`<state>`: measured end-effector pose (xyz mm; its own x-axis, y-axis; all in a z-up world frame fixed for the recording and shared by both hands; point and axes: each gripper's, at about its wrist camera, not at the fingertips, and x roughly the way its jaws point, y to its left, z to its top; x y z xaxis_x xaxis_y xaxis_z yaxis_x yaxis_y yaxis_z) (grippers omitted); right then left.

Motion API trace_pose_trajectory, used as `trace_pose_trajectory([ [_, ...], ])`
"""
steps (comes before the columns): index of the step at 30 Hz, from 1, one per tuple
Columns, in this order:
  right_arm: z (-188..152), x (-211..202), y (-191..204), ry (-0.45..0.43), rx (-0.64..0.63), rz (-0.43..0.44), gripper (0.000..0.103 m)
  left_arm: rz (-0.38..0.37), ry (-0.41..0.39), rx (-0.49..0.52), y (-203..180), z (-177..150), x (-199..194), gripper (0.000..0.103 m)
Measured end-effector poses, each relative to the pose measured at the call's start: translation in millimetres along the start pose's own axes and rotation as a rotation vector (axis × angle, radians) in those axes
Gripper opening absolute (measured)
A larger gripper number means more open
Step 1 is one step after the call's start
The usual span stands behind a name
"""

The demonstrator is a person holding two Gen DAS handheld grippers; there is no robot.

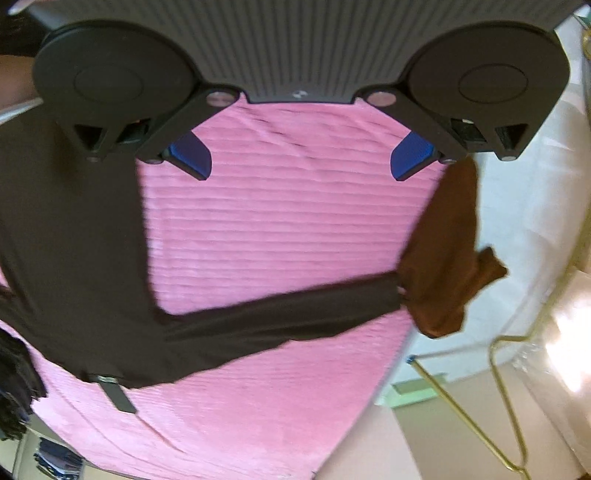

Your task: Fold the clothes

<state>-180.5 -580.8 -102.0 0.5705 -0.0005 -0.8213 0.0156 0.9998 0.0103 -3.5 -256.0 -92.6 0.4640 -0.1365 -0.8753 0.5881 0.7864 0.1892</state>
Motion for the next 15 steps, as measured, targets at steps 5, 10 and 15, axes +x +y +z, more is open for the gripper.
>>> trace_pose_trajectory([
  [5, 61, 46, 62, -0.067, -0.141, 0.07, 0.101, 0.044, -0.061, 0.047, 49, 15, 20, 0.102],
  [10, 111, 131, 136, -0.088, -0.247, 0.105, 0.1, 0.017, -0.093, 0.182, 98, 42, 73, 0.102],
  [15, 145, 247, 200, -0.073, -0.344, 0.153, 0.068, 0.015, -0.082, 0.325, 136, 58, 131, 0.102],
])
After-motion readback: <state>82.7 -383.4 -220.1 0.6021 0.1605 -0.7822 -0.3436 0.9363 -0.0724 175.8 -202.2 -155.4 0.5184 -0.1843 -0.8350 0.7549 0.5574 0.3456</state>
